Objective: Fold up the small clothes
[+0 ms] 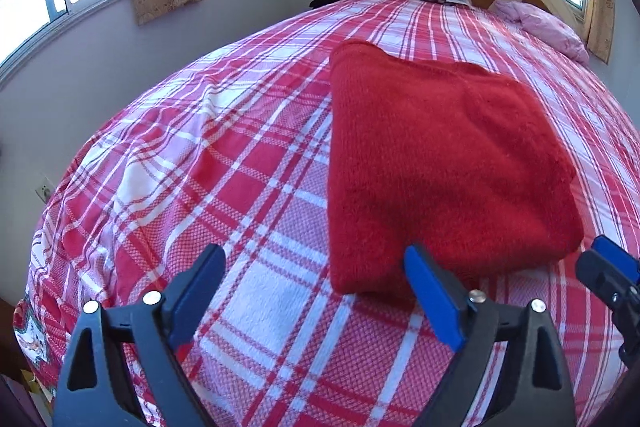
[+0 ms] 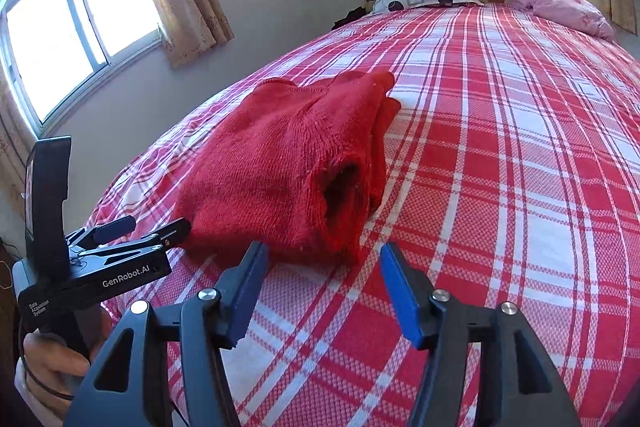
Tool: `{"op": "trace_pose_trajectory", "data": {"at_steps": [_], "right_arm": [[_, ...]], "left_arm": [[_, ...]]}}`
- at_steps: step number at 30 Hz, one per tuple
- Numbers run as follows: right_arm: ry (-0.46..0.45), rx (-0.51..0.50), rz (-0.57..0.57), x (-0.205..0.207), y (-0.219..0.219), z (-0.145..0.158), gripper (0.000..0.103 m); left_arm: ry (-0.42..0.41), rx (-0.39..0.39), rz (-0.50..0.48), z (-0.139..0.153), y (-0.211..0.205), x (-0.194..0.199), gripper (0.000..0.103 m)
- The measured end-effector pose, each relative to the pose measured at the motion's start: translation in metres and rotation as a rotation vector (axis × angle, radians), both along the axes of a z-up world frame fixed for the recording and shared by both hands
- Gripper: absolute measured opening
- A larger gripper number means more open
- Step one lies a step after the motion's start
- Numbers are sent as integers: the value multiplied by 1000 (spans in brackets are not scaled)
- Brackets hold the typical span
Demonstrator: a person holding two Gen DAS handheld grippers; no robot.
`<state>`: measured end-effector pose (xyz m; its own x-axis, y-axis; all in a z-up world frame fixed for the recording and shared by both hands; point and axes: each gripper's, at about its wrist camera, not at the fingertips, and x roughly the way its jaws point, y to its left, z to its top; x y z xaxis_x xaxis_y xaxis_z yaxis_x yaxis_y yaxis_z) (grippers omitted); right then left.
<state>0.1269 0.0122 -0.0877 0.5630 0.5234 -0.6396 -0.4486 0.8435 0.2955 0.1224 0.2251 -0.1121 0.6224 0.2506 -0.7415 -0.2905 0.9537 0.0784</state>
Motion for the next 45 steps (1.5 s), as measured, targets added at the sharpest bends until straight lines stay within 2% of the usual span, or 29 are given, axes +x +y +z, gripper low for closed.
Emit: {"op": "trace_pose_trajectory", "data": {"at_steps": [3,6,8,10,11,15,17,19,21,23,24,26,28,30,33,35,37,39,42,45], "right_arm": [[-6,6,-6,-5,-2,4,60],[-19,19,-19,-11,-4,18,60],[-37,33,-23,-16,-5,31,61],[-64,30,-24,-24,-5,42,71],[-78,26,-28,-29,-5,46,72],[-94,58,-45,-43,-11,64,72],[-87,85,-54,-48,-14,77,72],[-60,161,-48,-53,-22,106,72],[-46,251,-45,-57,-30,138,72],[-47,300,-64,-61,-32,169,72],[-53,345,-64,-64,-32,194,73],[-55,419,-30,-68,-27,223,73],[-79,507,35,-79,-16,254,81],[-131,524,76,-91,-7,268,86],[-167,522,64,-106,-2,258,86],[-149,483,2,-107,-5,232,87],[-117,390,-99,-101,-11,198,87],[-84,341,-185,-94,-23,168,87],[-57,283,-289,-88,-45,132,87],[-46,223,-343,-87,-63,112,87]], "left_arm": [[-6,-16,-6,6,0,-6,93],[-31,4,-29,20,-6,-12,94],[-54,3,-47,29,-10,-17,97],[-81,-2,-64,38,-16,-24,101],[-88,-3,-70,41,-17,-27,102],[-78,-1,-123,50,-27,-38,102],[-65,-27,-121,58,-27,-40,102],[-79,-108,-162,75,-26,-46,102],[-138,-147,-198,100,-28,-58,102],[-180,-122,-200,118,-30,-67,103],[-201,-99,-196,128,-29,-73,103],[-225,-86,-182,140,-24,-80,103],[-248,-93,-157,151,-13,-87,103],[-258,-97,-129,160,-2,-93,103],[-284,-109,-91,167,11,-99,103],[-289,-108,-77,167,12,-100,103],[-285,-103,-81,163,7,-98,103],[-277,-73,-81,160,-3,-97,103],[-278,13,-93,152,-30,-98,103],[-273,-12,-126,144,-48,-99,103]]}}
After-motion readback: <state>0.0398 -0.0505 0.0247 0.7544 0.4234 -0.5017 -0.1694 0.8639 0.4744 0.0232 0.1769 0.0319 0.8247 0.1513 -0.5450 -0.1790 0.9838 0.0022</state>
